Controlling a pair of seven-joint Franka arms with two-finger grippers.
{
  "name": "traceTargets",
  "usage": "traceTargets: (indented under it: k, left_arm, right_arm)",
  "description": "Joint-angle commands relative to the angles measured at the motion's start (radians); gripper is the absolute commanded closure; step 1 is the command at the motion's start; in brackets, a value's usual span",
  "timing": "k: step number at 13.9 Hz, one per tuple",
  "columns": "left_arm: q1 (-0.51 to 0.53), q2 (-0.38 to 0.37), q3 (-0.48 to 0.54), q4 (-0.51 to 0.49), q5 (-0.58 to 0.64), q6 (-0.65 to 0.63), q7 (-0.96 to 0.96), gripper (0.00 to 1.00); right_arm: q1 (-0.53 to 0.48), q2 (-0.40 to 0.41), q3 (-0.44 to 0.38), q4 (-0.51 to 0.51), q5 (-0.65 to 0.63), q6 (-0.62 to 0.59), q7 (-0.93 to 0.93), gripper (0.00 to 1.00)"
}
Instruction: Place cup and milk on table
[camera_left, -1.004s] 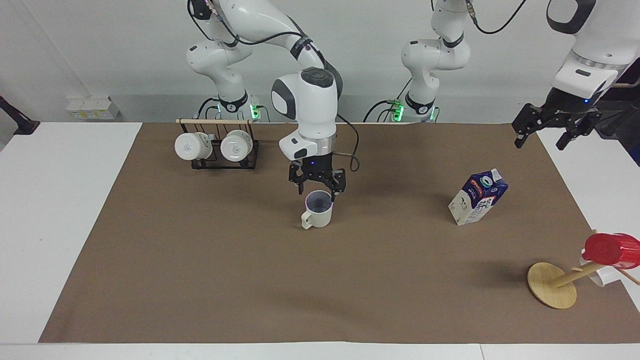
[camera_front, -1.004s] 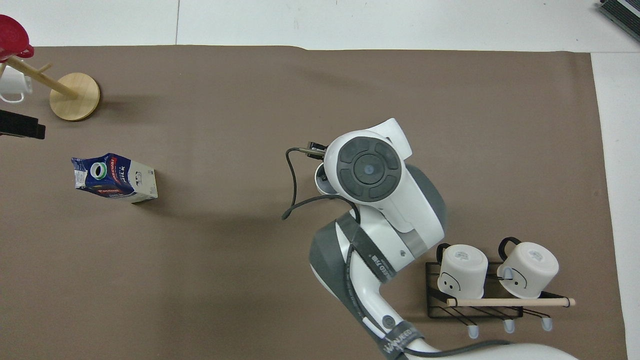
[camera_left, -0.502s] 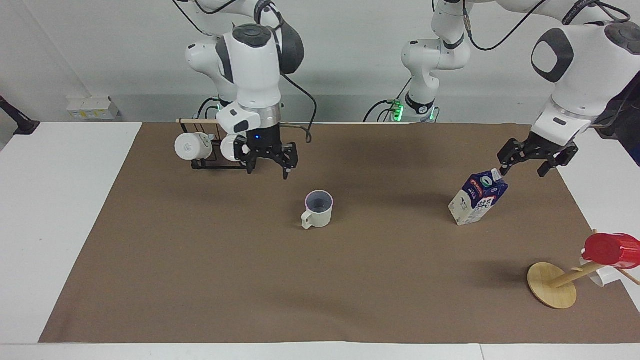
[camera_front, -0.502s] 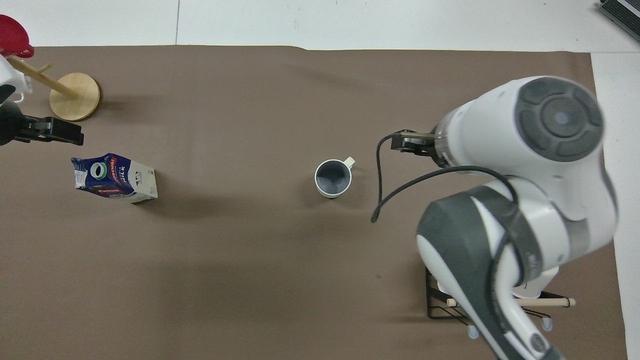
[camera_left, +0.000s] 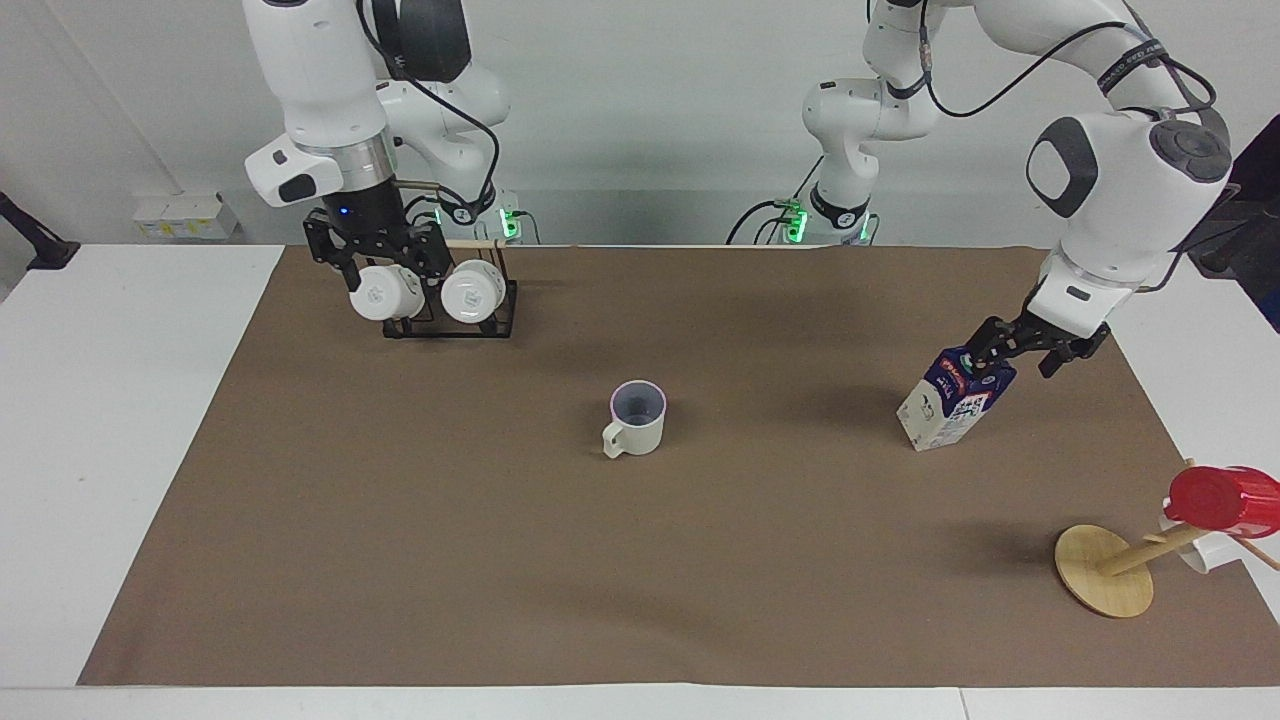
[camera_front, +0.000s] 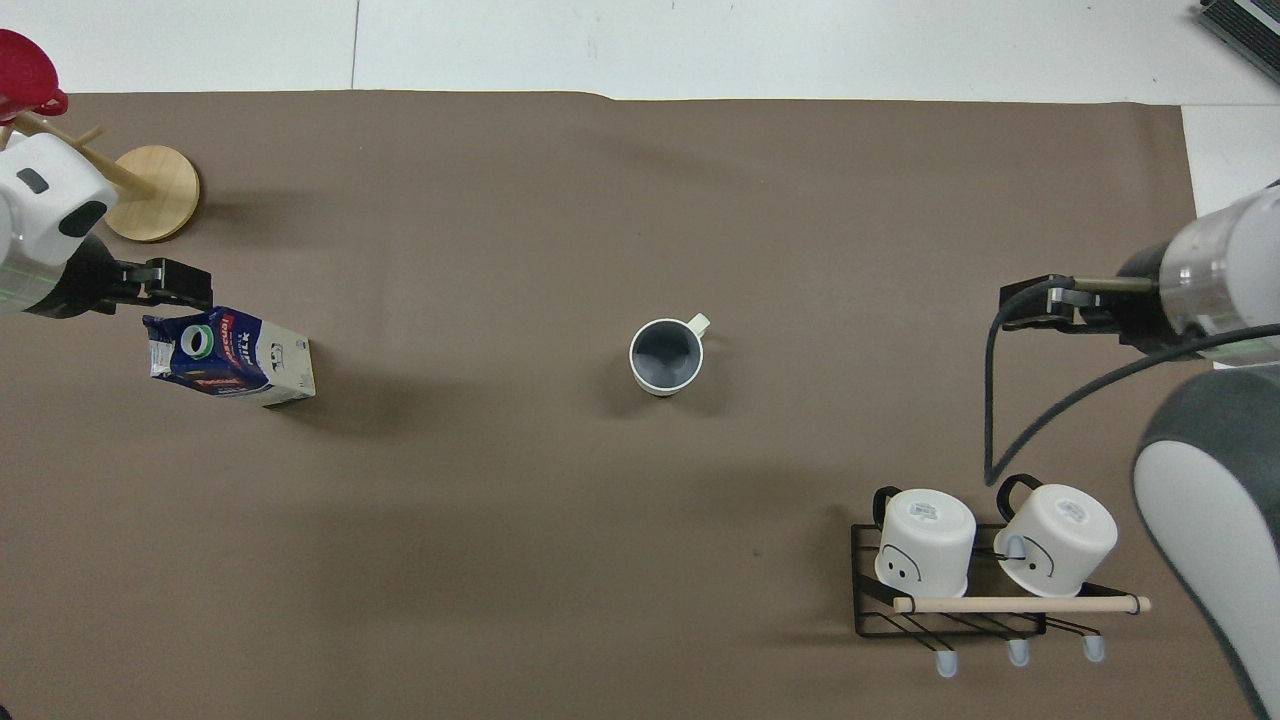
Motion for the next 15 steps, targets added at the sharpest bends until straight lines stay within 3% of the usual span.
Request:
traceTargets:
  k: [1,5,7,8,11,15]
  left_arm:
    - [-0.025,-0.021,0.009,-0.065,-0.007,0.038,-0.041,0.00]
    - [-0.042,-0.026,0.009,-0.113,-0.007,0.079,-0.090,0.00]
    - [-0.042,-0.034,0.010,-0.123,-0.006,0.067,-0.095,0.00]
    - [-0.042,-0.038,0.010,-0.134,-0.006,0.067,-0.104,0.09]
    - [-0.042,-0.040,0.010,-0.130,-0.001,0.029,-0.106,0.50]
    - [-0.060,-0.038,-0.001,-0.085,0.000,0.010,-0.106,0.63]
  right_arm:
    - [-0.068,-0.030,0.006,-0.026,0.042,-0.030,-0.071,0.00]
    - [-0.198,-0.033,0.004,-0.023,0.093,-0.060,-0.218,0.00]
    - [-0.215,-0.030,0.004,0.017,0.092,-0.063,-0.229,0.00]
    - [-0.216,-0.028,0.004,0.041,0.090,-0.078,-0.229,0.00]
    - [-0.212,-0.030,0.006,0.112,0.073,-0.130,-0.226,0.00]
    - [-0.211,-0.052,0.013,0.117,0.064,-0.156,-0.208,0.00]
